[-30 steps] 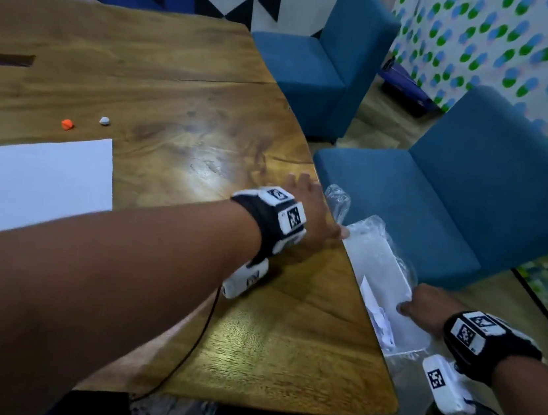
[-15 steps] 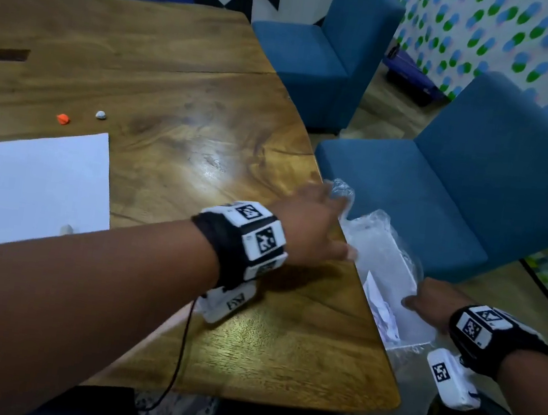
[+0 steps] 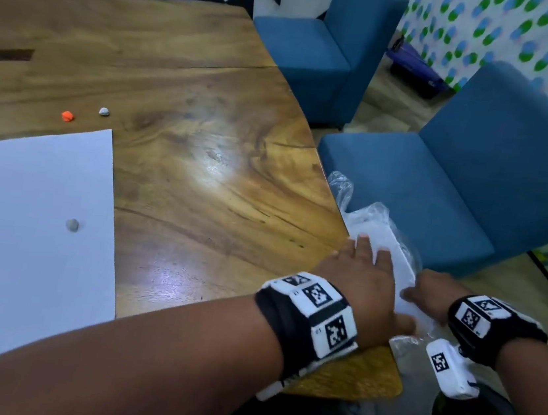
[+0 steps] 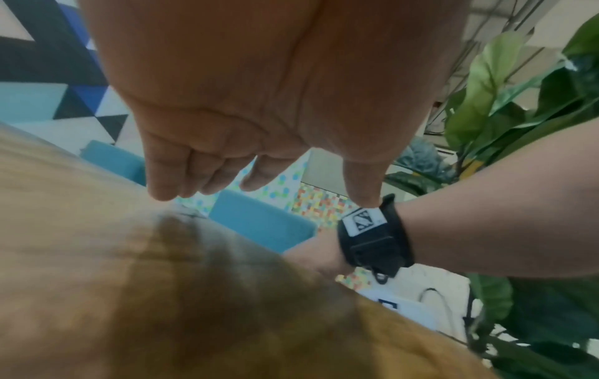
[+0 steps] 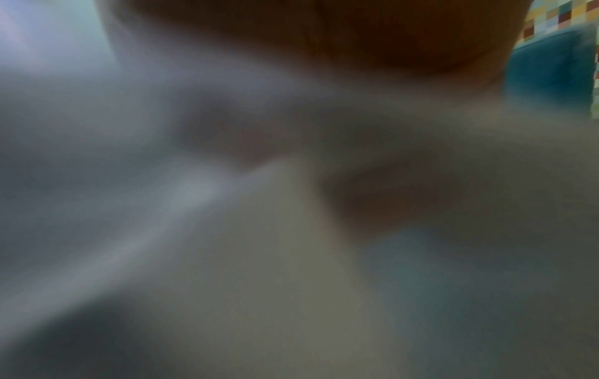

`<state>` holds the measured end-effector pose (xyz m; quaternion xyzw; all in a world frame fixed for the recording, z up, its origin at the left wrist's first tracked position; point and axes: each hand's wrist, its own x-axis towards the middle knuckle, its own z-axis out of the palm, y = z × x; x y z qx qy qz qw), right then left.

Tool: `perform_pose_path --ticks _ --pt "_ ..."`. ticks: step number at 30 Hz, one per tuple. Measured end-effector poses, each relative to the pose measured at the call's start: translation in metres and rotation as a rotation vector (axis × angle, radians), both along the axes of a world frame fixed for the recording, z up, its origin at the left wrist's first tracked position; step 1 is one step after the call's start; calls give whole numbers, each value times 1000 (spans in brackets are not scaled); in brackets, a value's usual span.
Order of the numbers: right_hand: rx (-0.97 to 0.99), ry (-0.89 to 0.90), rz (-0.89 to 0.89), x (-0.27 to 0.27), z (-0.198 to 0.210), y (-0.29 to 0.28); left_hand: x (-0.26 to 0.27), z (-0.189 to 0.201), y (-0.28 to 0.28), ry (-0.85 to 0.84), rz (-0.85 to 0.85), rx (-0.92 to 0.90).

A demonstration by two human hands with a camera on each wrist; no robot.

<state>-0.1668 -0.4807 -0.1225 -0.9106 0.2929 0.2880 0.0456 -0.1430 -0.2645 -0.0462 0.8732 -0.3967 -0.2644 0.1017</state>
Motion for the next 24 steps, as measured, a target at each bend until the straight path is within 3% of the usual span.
perform_pose_path --ticks 3,6,9,14,19,24 --pt "-11 8 17 -4 2 -1 29 -4 10 -154 117 72" --pt "-12 22 25 -9 3 -2 45 -10 14 -127 198 172" --pt "-11 33 7 -10 3 -2 31 -6 6 -78 129 188" --pt "-6 8 -15 -11 0 -8 8 19 30 91 -60 -20" --pt "-17 5 -17 -17 -1 -11 30 21 101 -16 251 139" --pt "-22 10 -4 -20 -3 -12 16 2 128 -49 312 271"
